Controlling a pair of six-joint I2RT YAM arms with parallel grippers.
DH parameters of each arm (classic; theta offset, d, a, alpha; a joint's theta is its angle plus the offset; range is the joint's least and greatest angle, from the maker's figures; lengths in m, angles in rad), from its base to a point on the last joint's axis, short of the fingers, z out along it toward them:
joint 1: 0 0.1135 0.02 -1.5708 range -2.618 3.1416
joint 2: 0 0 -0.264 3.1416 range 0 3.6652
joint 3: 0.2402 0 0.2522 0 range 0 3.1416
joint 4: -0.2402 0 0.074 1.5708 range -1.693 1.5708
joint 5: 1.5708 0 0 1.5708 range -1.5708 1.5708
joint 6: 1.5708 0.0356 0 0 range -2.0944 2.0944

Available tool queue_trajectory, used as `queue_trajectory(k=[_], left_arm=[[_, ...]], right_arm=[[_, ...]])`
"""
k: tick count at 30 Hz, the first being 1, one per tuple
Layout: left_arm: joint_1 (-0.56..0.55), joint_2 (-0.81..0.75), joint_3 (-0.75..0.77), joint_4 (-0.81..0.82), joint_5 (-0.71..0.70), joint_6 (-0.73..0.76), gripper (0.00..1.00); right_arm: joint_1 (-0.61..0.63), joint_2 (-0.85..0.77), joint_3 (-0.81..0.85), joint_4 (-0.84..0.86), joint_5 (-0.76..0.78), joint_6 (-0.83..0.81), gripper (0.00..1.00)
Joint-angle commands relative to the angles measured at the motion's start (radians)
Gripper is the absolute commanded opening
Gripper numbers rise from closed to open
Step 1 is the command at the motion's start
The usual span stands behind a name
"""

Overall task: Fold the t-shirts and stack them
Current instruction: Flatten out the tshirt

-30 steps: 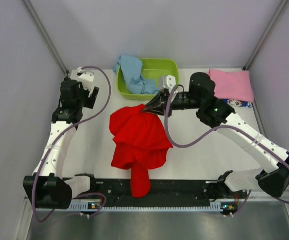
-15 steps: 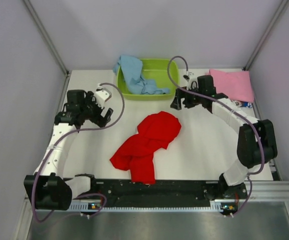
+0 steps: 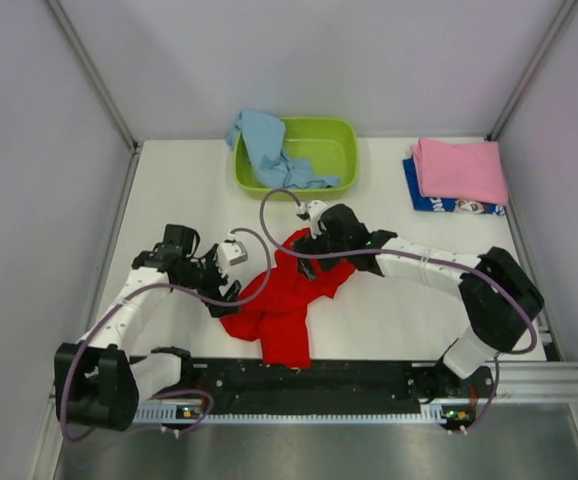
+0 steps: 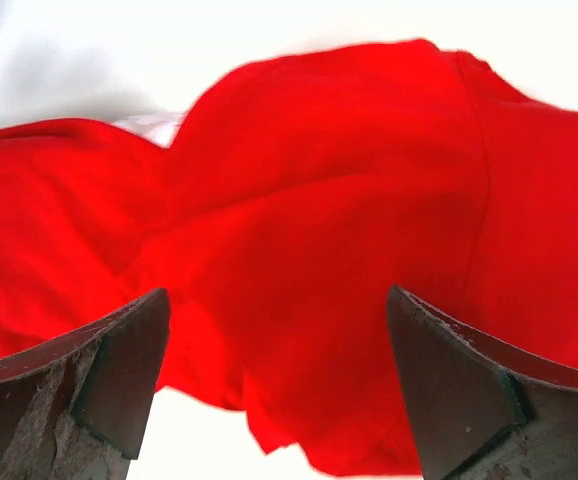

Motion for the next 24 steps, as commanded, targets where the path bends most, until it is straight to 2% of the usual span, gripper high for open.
queue_trajectory(k=[1,3,4,7,8,9,10,12,13,14,16,20,24], left_arm=[[-0.07,-0.007,-0.023,0.053,0.029,0.015,0.99],[-0.144,0.014,-0.028,0.102,-0.051,-0.043,0.97],[-0.176,0.026,-0.031,0.127,-0.095,-0.06,0.93],[-0.25,0.069,-0.037,0.158,-0.191,-0.057,0.7],[-0.262,0.075,-0.04,0.158,-0.196,-0.047,0.63],[-0.265,0.08,-0.042,0.155,-0.194,-0.037,0.58],[-0.268,0.08,-0.042,0.153,-0.188,-0.031,0.53],[-0.268,0.076,-0.046,0.161,-0.188,-0.026,0.51],[-0.267,0.077,-0.049,0.175,-0.197,-0.033,0.44],[-0.268,0.08,-0.052,0.19,-0.205,-0.037,0.34],[-0.268,0.085,-0.046,0.213,-0.225,-0.066,0.01],[-0.268,0.047,0.03,0.181,-0.313,-0.135,0.0],[-0.261,-0.105,0.144,0.13,-0.557,-0.132,0.0]], right_arm=[[0.037,0.124,0.038,0.067,0.13,0.04,0.86],[0.039,0.174,0.061,0.062,0.192,0.055,0.81],[0.039,0.187,0.074,0.055,0.206,0.06,0.74],[0.037,0.173,0.086,0.027,0.256,0.075,0.27],[0.037,0.149,0.08,0.024,0.269,0.075,0.07],[0.037,0.106,0.071,0.022,0.284,0.075,0.0],[0.036,0.063,0.063,0.022,0.298,0.069,0.0],[0.034,-0.02,0.057,0.007,0.319,0.061,0.0],[0.033,-0.067,0.058,-0.007,0.328,0.054,0.0],[0.03,-0.106,0.064,-0.022,0.336,0.051,0.0],[0.022,-0.192,0.077,-0.054,0.339,0.038,0.0],[-0.01,-0.342,0.12,-0.146,0.336,0.003,0.0],[-0.027,-0.476,0.213,-0.238,0.364,-0.043,0.0]])
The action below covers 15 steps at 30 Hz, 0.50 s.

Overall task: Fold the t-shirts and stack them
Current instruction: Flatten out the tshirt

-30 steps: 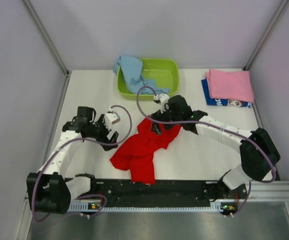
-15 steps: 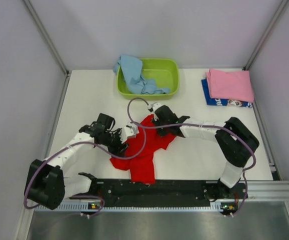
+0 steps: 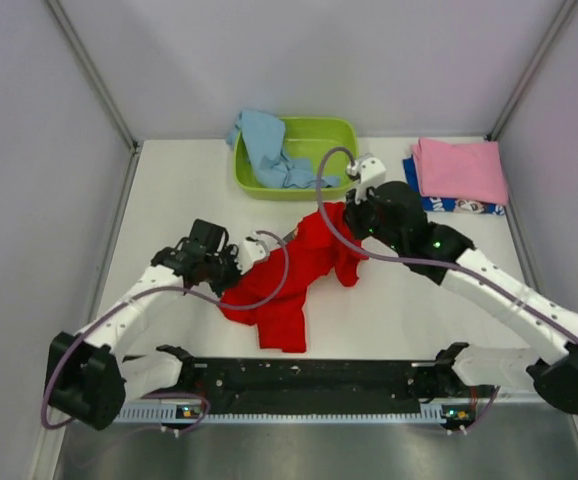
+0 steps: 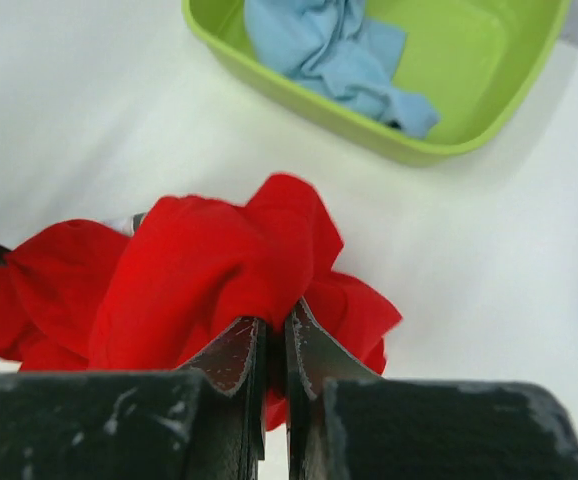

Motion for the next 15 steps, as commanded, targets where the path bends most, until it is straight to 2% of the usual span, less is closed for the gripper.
queue_trajectory(k=[1,5,9,12,15], left_arm=[[0.011,-0.193,0.168,-0.014,-0.267,-0.008,0.0],[0.034,-0.257,0.358,-0.115,-0.468,0.031,0.0],[0.052,-0.289,0.519,-0.145,-0.607,0.077,0.0],[0.052,-0.277,0.659,-0.243,-0.646,0.068,0.0],[0.052,-0.297,0.726,-0.332,-0.594,0.04,0.0]], right_arm=[[-0.021,-0.152,0.154,-0.117,0.055,-0.069,0.0],[-0.021,-0.259,0.24,-0.169,0.055,-0.075,0.0],[-0.021,-0.324,0.291,-0.205,0.103,-0.074,0.0],[-0.021,-0.339,0.299,-0.214,0.192,-0.052,0.0],[-0.02,-0.329,0.285,-0.215,0.245,-0.054,0.0]])
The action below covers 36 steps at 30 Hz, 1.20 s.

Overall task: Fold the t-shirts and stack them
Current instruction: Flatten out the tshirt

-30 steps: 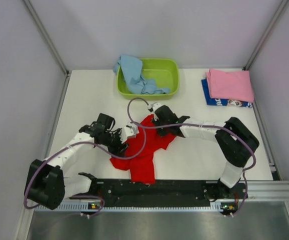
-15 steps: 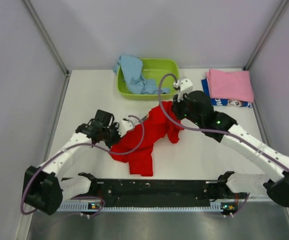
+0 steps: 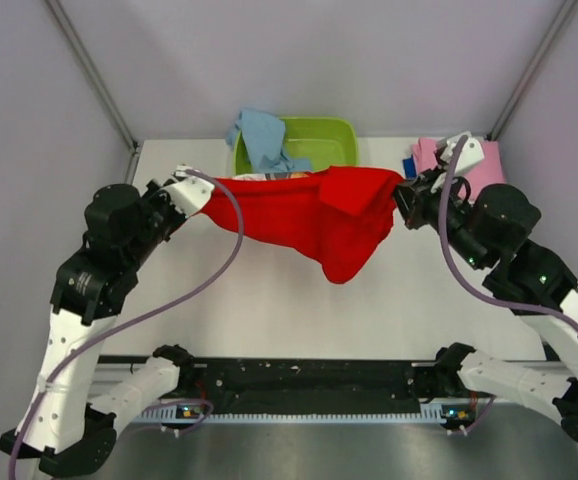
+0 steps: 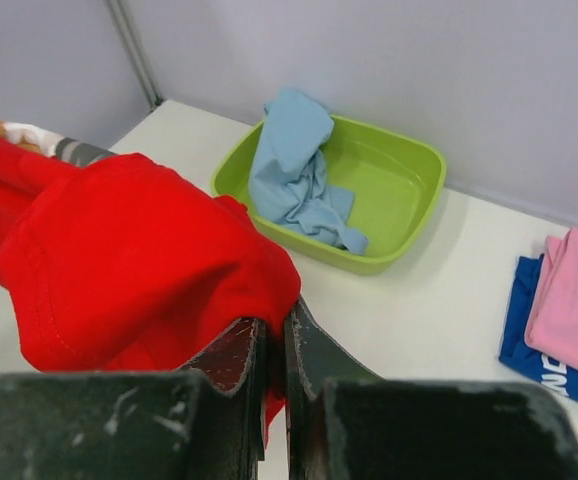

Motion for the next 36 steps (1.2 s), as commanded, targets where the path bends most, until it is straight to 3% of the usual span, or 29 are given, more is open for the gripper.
queue_trajectory(k=[1,4,6,9,11,12,14,15,17,19,24,26,28,32,36], left_arm=[[0.021,-0.025,0.063,-0.203,-0.11,-0.008,0.0],[0.022,-0.061,-0.053,-0.278,0.046,0.017,0.0],[0.019,-0.081,-0.173,-0.331,0.227,0.071,0.0],[0.018,-0.088,-0.354,-0.388,0.433,0.149,0.0],[0.01,-0.07,-0.444,-0.43,0.487,0.225,0.01],[0.007,-0.056,-0.461,-0.442,0.49,0.235,0.12],[0.004,-0.026,-0.452,-0.526,0.539,0.275,0.51],[0.004,-0.016,-0.44,-0.592,0.579,0.313,0.64],[0.004,-0.021,-0.411,-0.647,0.626,0.366,0.72],[0.004,-0.028,-0.374,-0.646,0.615,0.377,0.75],[0.005,0.033,-0.363,-0.427,0.458,0.208,0.79],[0.007,0.071,-0.391,-0.303,0.38,0.127,0.8],[0.008,0.117,-0.405,-0.211,0.334,0.072,0.81],[0.027,0.195,-0.409,-0.192,0.338,0.079,0.81],[0.031,0.215,-0.492,-0.158,0.412,0.143,0.82]], right_arm=[[-0.015,0.008,0.012,-0.017,0.196,-0.008,0.0],[-0.027,0.028,-0.022,-0.011,0.165,-0.005,0.0],[-0.029,0.048,-0.079,0.022,0.08,-0.043,0.0],[-0.035,0.078,-0.168,0.076,-0.202,-0.157,0.0],[-0.033,0.112,-0.197,0.043,-0.4,-0.21,0.0],[-0.035,0.135,-0.203,0.006,-0.509,-0.241,0.0],[-0.035,0.169,-0.225,-0.095,-0.707,-0.264,0.01],[-0.033,0.186,-0.238,-0.14,-0.808,-0.267,0.08],[-0.033,0.207,-0.274,-0.239,-0.98,-0.267,0.16],[-0.027,0.212,-0.32,-0.29,-1.085,-0.271,0.18],[-0.018,0.18,-0.364,-0.303,-1.096,-0.264,0.16],[-0.018,0.204,-0.34,-0.303,-1.024,-0.225,0.18],[-0.039,0.244,-0.302,-0.304,-0.903,-0.162,0.1],[-0.226,0.263,-0.269,-0.277,-0.76,-0.005,0.01],[-0.378,0.293,-0.271,-0.225,-0.643,0.038,0.0]])
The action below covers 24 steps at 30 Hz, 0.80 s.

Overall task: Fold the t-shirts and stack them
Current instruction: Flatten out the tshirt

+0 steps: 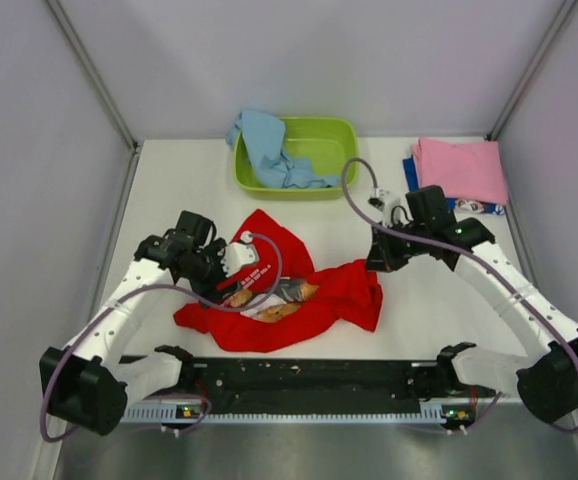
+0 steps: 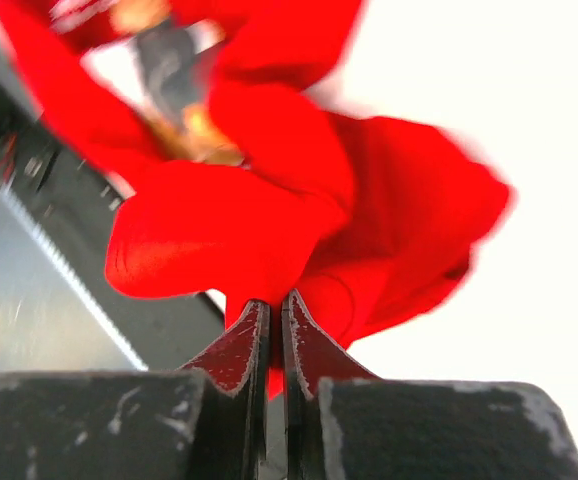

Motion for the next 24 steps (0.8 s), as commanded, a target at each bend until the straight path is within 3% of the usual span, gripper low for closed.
queue_trajectory(k=[1,7,9,13,16,19,24], left_arm=[[0.004,0.013,-0.092,0.085,0.076,0.038,0.82],[-0.019,0.123,-0.087,0.07,0.182,-0.006,0.73],[-0.025,0.126,-0.08,0.048,0.217,-0.005,0.73],[-0.028,0.084,-0.09,-0.01,0.248,0.038,0.73],[-0.026,0.048,-0.099,-0.032,0.231,0.05,0.73],[-0.025,0.045,-0.115,-0.004,0.188,0.052,0.73],[-0.023,0.132,-0.127,0.056,0.138,0.034,0.61]], right_arm=[[-0.132,0.042,0.061,0.084,0.183,0.097,0.0],[-0.285,0.31,0.214,0.221,0.36,0.146,0.01],[-0.342,0.412,0.273,0.244,0.379,0.178,0.22],[-0.426,0.559,0.386,0.243,0.288,0.249,0.47],[-0.431,0.535,0.379,0.241,0.288,0.275,0.61],[-0.391,0.457,0.325,0.232,0.315,0.271,0.66],[-0.246,0.281,0.186,0.192,0.482,0.249,0.66]])
